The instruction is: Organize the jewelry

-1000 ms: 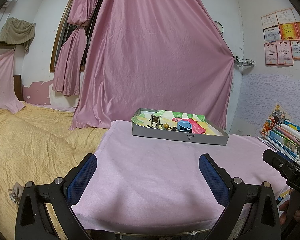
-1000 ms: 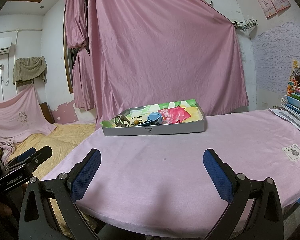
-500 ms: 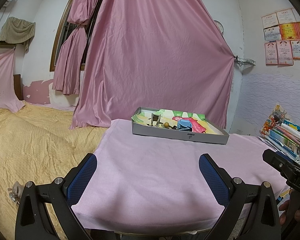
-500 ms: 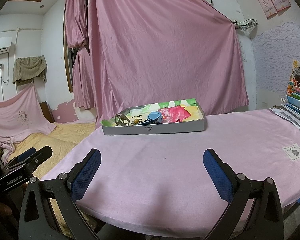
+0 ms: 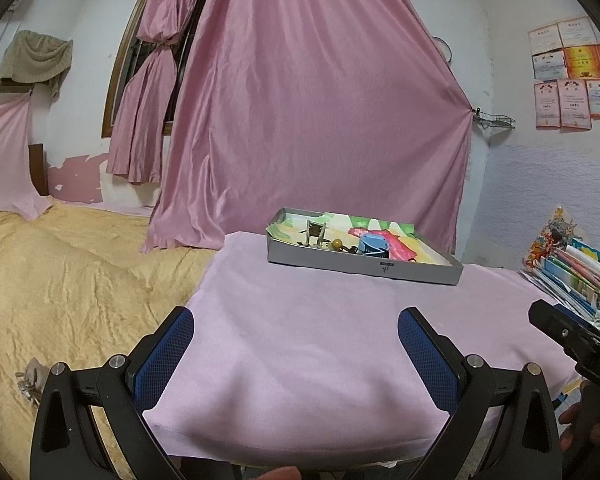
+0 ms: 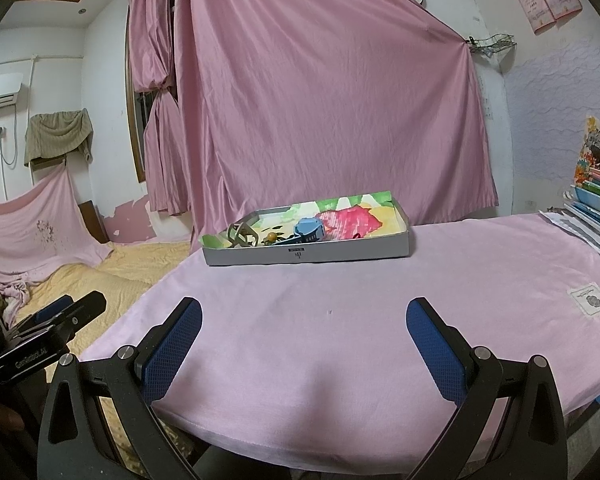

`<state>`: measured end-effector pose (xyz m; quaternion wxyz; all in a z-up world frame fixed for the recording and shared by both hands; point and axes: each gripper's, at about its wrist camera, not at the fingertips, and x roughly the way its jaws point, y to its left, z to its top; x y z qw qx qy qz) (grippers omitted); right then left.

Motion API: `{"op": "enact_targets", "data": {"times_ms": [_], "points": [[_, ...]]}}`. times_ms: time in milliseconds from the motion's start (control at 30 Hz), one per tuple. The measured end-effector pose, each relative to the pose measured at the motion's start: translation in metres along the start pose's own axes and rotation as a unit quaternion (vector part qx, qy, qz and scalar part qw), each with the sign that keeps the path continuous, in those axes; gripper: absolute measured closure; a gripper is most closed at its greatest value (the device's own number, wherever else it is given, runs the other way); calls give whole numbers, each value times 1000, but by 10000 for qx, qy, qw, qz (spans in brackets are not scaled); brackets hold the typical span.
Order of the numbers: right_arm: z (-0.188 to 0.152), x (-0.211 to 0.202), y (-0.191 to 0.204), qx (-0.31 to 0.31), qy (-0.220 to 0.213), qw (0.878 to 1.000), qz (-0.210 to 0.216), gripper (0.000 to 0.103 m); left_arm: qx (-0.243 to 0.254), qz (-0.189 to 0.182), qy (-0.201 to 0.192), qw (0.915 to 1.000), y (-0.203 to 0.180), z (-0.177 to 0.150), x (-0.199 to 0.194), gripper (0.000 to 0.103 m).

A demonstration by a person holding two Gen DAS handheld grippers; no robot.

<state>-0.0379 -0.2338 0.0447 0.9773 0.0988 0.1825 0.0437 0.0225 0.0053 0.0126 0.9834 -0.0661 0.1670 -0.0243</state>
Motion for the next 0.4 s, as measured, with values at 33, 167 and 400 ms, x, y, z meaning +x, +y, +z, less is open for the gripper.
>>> {"op": "enact_targets", "data": {"times_ms": [33, 167, 400], "points": [[1, 2, 0, 1, 11, 10000, 3, 2, 26, 16, 7, 10000, -2, -1, 0, 0], [1, 3, -1, 4, 38, 10000, 2, 2, 38, 4, 30, 10000, -4, -2, 0, 0], [2, 7, -5, 41, 93, 9999, -12, 2, 43, 14, 73, 10000, -3, 1, 2, 0]]}}
